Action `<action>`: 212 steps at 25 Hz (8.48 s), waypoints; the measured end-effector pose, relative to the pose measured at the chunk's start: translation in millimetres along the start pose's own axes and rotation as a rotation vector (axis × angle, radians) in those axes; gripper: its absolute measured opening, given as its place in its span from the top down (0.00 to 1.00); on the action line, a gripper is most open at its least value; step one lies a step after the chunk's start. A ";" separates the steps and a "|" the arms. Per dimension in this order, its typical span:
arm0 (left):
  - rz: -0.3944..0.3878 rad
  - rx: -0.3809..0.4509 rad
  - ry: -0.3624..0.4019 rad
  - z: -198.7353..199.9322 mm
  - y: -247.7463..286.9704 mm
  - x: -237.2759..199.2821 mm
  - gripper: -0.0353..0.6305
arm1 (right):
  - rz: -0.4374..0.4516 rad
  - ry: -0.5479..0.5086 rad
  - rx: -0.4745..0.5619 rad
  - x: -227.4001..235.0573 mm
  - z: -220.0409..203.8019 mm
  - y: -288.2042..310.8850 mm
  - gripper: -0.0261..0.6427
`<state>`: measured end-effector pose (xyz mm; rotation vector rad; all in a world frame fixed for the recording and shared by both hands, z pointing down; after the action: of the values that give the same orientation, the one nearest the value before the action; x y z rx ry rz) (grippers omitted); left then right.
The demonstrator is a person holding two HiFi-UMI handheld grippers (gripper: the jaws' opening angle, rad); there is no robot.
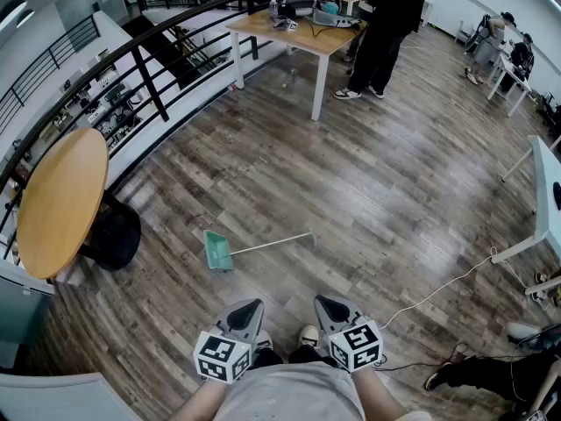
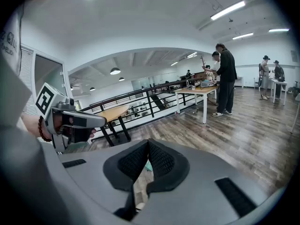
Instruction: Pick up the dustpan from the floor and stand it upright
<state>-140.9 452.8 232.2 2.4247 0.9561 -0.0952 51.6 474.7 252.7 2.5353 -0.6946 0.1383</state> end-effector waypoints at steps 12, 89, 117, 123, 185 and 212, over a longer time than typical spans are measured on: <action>-0.016 0.003 0.008 -0.3 -25.8 -33.3 0.91 | -0.003 -0.017 -0.008 -34.5 7.0 19.7 0.92; -0.093 -0.195 -0.057 98.6 378.2 -227.3 0.91 | -0.066 0.137 -0.246 338.9 37.4 313.7 0.92; -0.089 -0.197 -0.072 -93.5 528.2 -296.1 0.91 | -0.094 0.121 -0.412 454.1 -250.4 476.3 0.92; -0.084 -0.190 -0.071 -142.3 558.4 -318.3 0.91 | -0.096 0.109 -0.459 477.1 -323.7 523.8 0.92; -0.123 -0.157 -0.151 -57.3 471.6 -305.6 0.91 | -0.313 0.000 -0.799 520.1 -296.6 467.8 0.83; -0.108 -0.173 -0.123 29.3 375.2 -251.2 0.91 | -0.151 -0.125 -0.799 389.5 -127.4 406.9 0.80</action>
<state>-80.1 54.4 437.7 2.1836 0.9962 -0.1905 188.5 60.3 630.8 1.8182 -0.4693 -0.2987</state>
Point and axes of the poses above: the fingertips, and each gripper's own axes: y forward along the fingers, x to its right, z out of its top, the point moved 6 cm from there along -y, backward along the fingers, and after that the axes turned 3 degrees about z, right-handed, at the moved point
